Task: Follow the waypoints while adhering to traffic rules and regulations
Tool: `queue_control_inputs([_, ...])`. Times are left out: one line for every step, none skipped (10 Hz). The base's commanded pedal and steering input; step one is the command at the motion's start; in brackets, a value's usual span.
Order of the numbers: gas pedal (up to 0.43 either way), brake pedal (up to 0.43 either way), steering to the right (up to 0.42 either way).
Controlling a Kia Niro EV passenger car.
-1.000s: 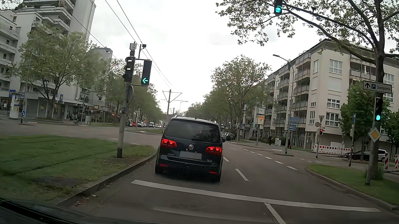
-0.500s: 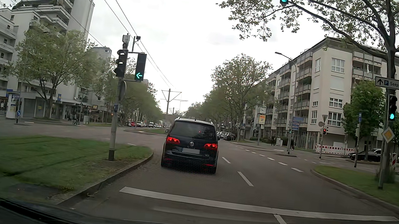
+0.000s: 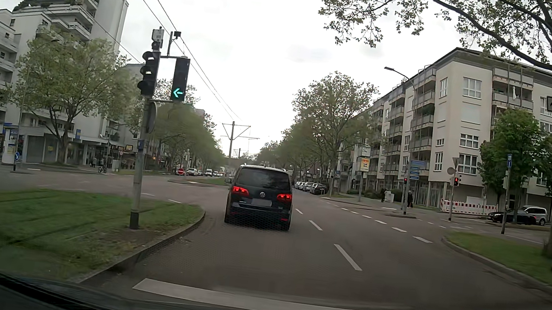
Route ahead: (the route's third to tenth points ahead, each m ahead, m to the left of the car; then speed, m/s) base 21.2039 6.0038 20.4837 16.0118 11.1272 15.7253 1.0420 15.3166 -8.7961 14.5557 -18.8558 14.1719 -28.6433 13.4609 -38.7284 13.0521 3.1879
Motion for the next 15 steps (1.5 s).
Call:
queue_control_inputs([0.177,0.0,0.0])
queue_control_inputs([0.177,0.0,0.0])
queue_control_inputs([0.169,0.0,0.0])
queue_control_inputs([0.169,0.0,0.001])
queue_control_inputs([0.157,0.0,0.001])
queue_control_inputs([0.11,0.0,0.002])
queue_control_inputs([0.098,0.0,0.001])
queue_control_inputs([0.098,0.0,0.001])
queue_control_inputs([0.098,0.0,0.001])
queue_control_inputs([0.098,0.0,0.002])
queue_control_inputs([0.098,0.0,0.002])
queue_control_inputs([0.087,0.0,0.002])
queue_control_inputs([0.067,0.0,0.002])
queue_control_inputs([0.008,0.0,0.001])
queue_control_inputs([0.0,0.0,0.001])
